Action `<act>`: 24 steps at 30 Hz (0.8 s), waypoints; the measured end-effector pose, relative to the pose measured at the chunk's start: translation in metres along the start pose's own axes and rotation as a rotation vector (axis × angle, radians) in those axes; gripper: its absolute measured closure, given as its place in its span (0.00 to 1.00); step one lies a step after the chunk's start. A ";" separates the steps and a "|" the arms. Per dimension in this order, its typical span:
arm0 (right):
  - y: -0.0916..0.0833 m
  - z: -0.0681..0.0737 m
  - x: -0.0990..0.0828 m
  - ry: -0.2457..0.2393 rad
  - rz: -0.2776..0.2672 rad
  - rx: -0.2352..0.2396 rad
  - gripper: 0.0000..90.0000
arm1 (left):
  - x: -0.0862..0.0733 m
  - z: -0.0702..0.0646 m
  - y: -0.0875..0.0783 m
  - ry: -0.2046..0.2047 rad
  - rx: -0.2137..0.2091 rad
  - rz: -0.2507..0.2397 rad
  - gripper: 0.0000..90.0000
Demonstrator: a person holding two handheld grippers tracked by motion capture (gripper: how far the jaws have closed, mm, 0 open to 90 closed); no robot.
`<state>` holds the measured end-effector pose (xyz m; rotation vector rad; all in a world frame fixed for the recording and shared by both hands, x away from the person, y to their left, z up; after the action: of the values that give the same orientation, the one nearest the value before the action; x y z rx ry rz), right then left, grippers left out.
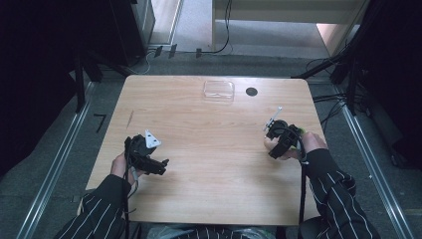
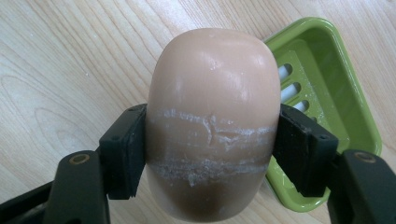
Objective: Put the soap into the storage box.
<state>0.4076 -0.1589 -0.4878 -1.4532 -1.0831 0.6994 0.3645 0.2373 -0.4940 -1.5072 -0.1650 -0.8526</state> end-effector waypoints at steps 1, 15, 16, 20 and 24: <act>0.000 0.000 0.000 0.000 0.000 0.000 0.36 | 0.000 0.000 0.000 0.001 0.000 -0.001 0.00; 0.004 -0.014 -0.005 0.022 0.001 -0.003 0.36 | 0.000 -0.001 -0.001 0.009 0.000 -0.003 0.00; 0.004 -0.014 -0.005 0.022 0.001 -0.003 0.36 | 0.000 -0.001 -0.001 0.009 0.000 -0.003 0.00; 0.003 -0.019 -0.006 0.008 -0.002 -0.007 0.37 | 0.000 0.001 -0.001 0.003 0.004 0.000 0.00; 0.001 -0.024 -0.007 0.013 -0.010 -0.006 0.36 | 0.000 0.000 -0.001 0.003 0.004 0.001 0.00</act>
<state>0.4262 -0.1750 -0.4858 -1.4541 -1.0828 0.6791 0.3639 0.2380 -0.4936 -1.5025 -0.1633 -0.8535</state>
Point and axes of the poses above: each handheld gripper's, and its own axes: y roughly forward along the jaws, x roughly out of its top, z roughly to its left, the point moved 8 cm from there along y, roughly forward along the jaws, and after that the axes turned 14 degrees about -y, right-handed, at the moved point
